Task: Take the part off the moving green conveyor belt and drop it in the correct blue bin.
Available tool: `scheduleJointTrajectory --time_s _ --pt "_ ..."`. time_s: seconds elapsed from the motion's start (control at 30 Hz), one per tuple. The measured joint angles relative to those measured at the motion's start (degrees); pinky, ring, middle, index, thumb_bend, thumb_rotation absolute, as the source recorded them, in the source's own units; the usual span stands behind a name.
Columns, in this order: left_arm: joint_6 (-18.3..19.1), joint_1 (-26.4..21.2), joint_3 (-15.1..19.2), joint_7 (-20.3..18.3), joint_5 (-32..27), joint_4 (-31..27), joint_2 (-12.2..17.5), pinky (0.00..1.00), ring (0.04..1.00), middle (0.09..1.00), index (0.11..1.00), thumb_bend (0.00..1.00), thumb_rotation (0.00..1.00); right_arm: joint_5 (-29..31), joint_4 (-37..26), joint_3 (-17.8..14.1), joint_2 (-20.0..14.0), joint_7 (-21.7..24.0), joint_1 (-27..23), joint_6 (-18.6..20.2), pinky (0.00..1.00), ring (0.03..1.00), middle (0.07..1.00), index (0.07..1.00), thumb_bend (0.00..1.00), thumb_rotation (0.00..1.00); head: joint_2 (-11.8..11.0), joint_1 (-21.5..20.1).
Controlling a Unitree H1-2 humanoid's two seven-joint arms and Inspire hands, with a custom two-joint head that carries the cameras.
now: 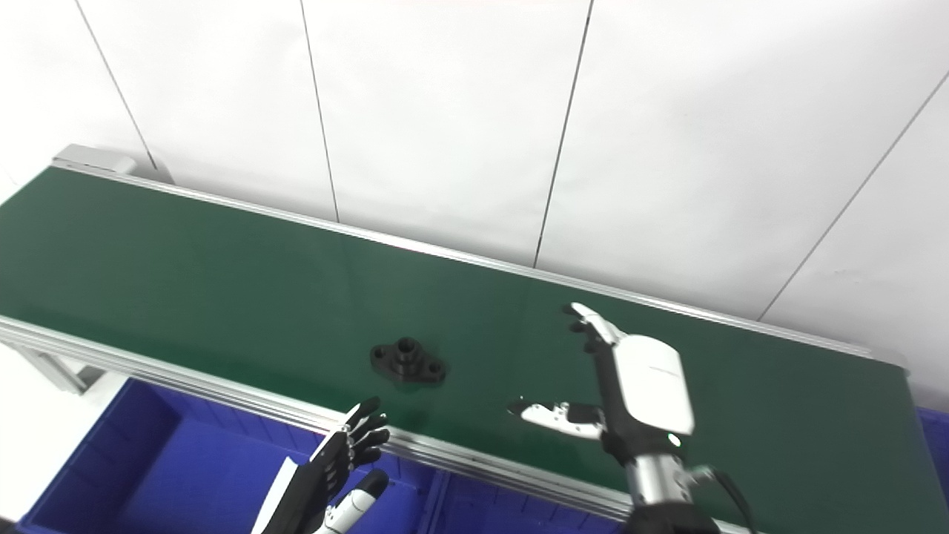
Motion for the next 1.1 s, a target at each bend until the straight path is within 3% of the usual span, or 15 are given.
scheduleJointTrajectory --time_s 0.53,0.83,1.1 --pt "-0.5 0.1 -0.8 0.2 0.5 0.0 -0.7 0.8 0.816 0.864 0.917 0.43 0.74 -6.6 14.2 8.4 0.5 0.2 -10.9 6.8 0.9 0.809 0.789 0.8 0.93 0.56 0.4 0.6" --pt "-0.7 0.5 -1.3 0.4 1.3 -0.2 -1.7 0.81 0.821 0.863 0.925 0.45 0.75 -7.6 19.1 13.6 0.7 2.3 -13.5 9.4 0.9 0.79 0.755 0.788 0.94 0.58 1.2 1.6" --pt "-0.7 0.7 -1.4 0.4 1.5 -0.4 -1.8 0.8 0.814 0.853 0.929 0.46 0.77 -7.6 23.9 17.8 0.8 1.3 -13.9 9.6 0.84 0.73 0.649 0.749 0.95 0.55 1.8 2.0"
